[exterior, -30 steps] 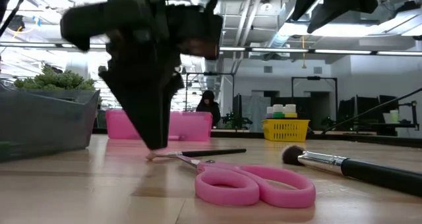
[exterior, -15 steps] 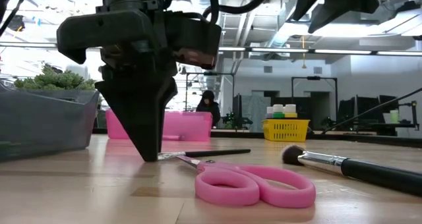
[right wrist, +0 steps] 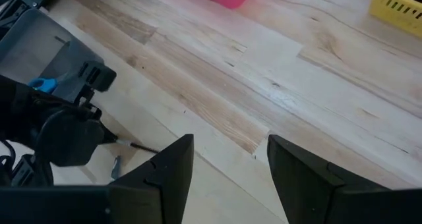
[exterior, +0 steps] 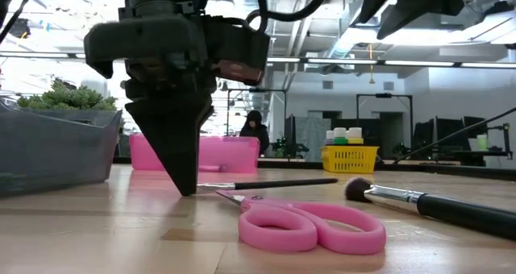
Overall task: Pick & Place Paint Supplies
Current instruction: Put the eyeshadow brush into the red bin, then put the powder brush into the red bin
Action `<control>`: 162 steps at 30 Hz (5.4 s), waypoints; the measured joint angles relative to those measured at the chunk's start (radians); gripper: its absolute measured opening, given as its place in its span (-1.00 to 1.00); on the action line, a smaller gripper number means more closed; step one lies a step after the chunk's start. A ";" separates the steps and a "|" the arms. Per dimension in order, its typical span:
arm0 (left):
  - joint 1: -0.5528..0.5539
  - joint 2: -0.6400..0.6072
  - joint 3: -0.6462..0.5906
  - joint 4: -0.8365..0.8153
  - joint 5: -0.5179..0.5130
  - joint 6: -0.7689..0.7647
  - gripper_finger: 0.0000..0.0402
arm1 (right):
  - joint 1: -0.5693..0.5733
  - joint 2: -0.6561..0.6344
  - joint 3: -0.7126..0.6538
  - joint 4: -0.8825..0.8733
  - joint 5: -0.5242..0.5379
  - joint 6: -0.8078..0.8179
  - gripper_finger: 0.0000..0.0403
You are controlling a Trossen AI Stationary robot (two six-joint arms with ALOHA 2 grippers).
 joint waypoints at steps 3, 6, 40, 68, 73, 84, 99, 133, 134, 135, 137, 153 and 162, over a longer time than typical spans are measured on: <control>0.009 -0.030 -0.004 -0.032 -0.011 0.003 -1.00 | 0.005 0.000 0.000 0.003 0.003 0.000 -0.06; 0.025 -0.077 0.000 -0.040 -0.010 0.022 -1.00 | 0.013 0.000 0.000 0.016 0.012 0.000 -0.06; 0.679 -0.407 0.001 -0.309 -0.031 0.742 -1.00 | -0.027 -0.155 0.000 -0.004 0.297 0.117 -0.06; 1.019 -0.488 -0.356 -0.090 0.101 1.069 -1.00 | -0.082 -0.155 0.000 0.011 0.399 0.315 -0.06; 1.019 -0.491 -0.426 -0.017 0.101 1.070 -1.00 | -0.090 -0.155 0.000 0.022 0.398 0.315 -0.06; 1.014 -0.491 -0.444 0.034 0.102 1.089 -1.00 | -0.090 -0.155 0.000 0.030 0.398 0.315 -0.06; 1.014 -0.491 -0.444 0.035 0.101 1.052 -0.96 | -0.090 -0.155 0.000 0.029 0.396 0.312 -0.06; 0.984 -0.891 -0.444 0.163 0.056 0.907 -0.50 | -0.079 -0.069 0.001 0.051 0.216 0.321 -0.06; 0.976 -0.911 -0.444 0.176 0.056 0.894 -0.50 | -0.079 -0.050 0.001 0.060 0.198 0.334 -0.06; 0.966 -0.929 -0.444 0.191 0.058 0.879 -0.50 | -0.077 -0.026 0.001 0.073 0.177 0.342 -0.06; 0.945 -0.957 -0.444 0.212 0.059 0.840 -0.50 | -0.067 0.017 0.001 0.119 0.147 0.363 -0.06; 0.726 -0.993 -0.443 0.439 0.104 0.675 -0.50 | -0.052 0.245 0.000 0.458 0.019 0.592 -0.06; 0.696 -0.993 -0.443 0.559 0.103 0.665 -0.50 | -0.018 0.315 0.000 0.657 -0.024 0.642 -0.06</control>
